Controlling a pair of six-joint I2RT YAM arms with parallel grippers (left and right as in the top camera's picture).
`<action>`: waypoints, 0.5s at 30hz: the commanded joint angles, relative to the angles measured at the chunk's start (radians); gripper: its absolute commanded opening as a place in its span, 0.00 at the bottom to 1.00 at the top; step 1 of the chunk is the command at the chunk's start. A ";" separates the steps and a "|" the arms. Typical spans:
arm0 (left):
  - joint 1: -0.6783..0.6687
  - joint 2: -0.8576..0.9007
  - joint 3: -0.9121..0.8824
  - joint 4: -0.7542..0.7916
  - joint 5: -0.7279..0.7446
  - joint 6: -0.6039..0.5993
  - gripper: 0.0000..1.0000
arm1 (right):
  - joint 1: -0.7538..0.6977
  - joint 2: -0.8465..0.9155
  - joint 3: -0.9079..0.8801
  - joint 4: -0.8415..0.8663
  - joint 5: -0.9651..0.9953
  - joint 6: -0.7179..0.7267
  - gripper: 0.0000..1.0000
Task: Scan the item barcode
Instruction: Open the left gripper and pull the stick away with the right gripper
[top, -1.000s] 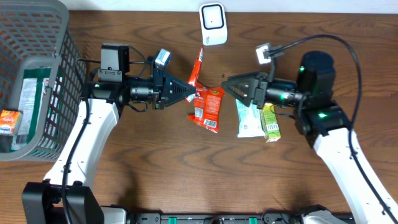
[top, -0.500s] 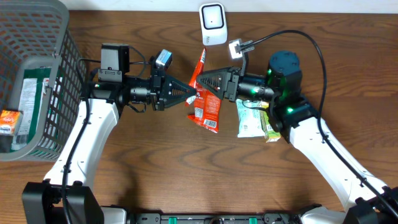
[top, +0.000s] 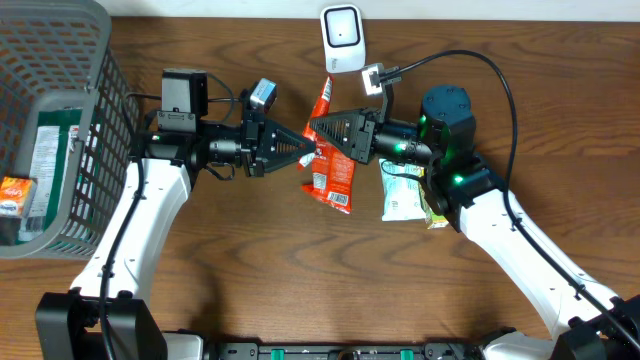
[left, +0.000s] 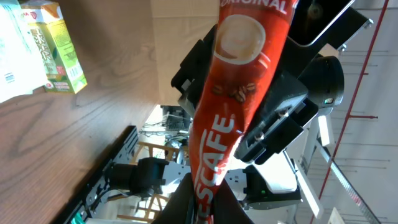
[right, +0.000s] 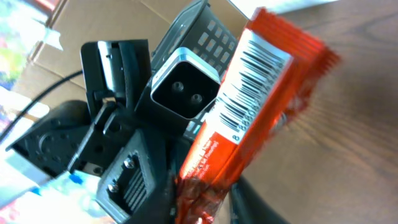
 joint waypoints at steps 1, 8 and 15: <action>0.002 -0.005 0.001 0.022 0.024 0.000 0.08 | 0.013 0.002 0.015 0.000 0.027 -0.048 0.04; 0.003 -0.005 0.001 0.206 -0.067 0.000 0.52 | 0.008 0.002 0.016 -0.024 0.043 -0.149 0.01; 0.034 -0.005 0.001 0.224 -0.266 0.024 0.59 | -0.046 0.002 0.135 -0.367 0.089 -0.274 0.01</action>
